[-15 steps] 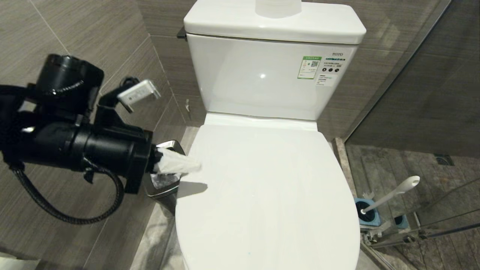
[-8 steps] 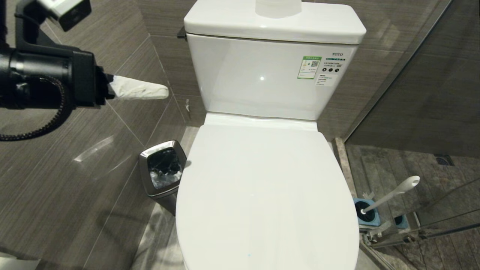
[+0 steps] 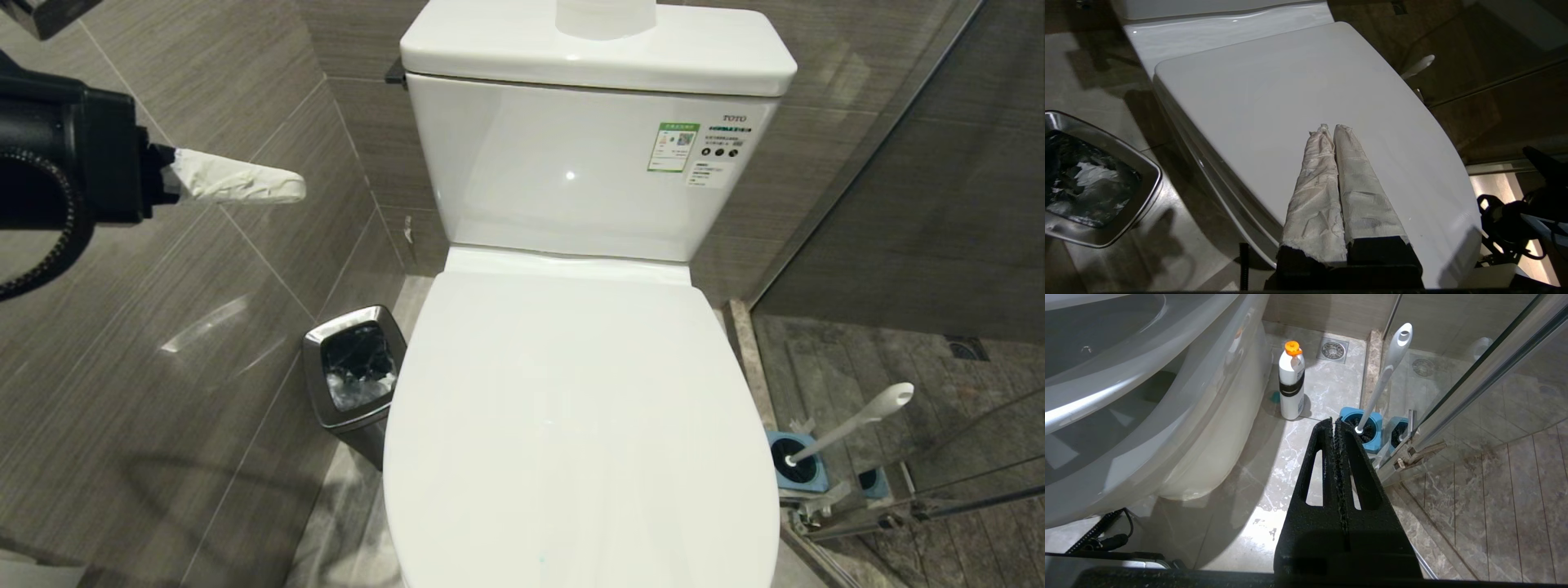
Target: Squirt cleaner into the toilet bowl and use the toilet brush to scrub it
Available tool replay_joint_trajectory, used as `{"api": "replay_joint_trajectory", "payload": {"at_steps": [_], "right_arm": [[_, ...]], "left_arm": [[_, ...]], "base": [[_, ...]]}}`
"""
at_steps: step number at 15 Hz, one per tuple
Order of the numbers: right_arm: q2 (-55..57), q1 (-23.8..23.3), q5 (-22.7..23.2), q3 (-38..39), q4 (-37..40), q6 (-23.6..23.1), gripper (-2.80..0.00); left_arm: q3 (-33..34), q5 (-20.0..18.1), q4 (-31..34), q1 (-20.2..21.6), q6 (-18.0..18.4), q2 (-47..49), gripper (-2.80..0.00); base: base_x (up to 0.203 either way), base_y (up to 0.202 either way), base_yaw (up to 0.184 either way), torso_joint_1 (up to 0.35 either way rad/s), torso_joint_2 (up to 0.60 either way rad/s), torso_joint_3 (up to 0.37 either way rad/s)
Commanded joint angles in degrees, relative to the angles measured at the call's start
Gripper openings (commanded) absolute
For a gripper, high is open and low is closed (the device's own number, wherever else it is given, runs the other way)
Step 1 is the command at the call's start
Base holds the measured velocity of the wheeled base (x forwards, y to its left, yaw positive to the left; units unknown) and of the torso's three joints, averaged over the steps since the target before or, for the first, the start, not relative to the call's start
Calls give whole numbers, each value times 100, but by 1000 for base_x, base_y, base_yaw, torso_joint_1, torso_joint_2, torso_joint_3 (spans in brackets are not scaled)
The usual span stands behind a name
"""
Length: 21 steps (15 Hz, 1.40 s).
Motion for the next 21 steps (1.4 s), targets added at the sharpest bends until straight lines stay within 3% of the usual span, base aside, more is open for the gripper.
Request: {"api": "replay_joint_trajectory", "payload": {"at_steps": [1, 6, 11, 21], "right_arm": [[5, 1, 1, 0, 0, -4, -280], [5, 1, 1, 0, 0, -4, -280], [5, 1, 1, 0, 0, -4, -280], [5, 1, 1, 0, 0, -4, -280]], "left_arm": [[16, 292, 11, -32, -4, -87, -280], [24, 377, -6, -186, 14, -131, -280], [24, 379, -1, -208, 200, -105, -280], [173, 383, 31, -273, 202, -142, -280]], "base": [[0, 0, 0, 0, 0, 0], [0, 0, 0, 2, 1, 44], [0, 0, 0, 0, -1, 190], [0, 0, 0, 1, 1, 182]]}}
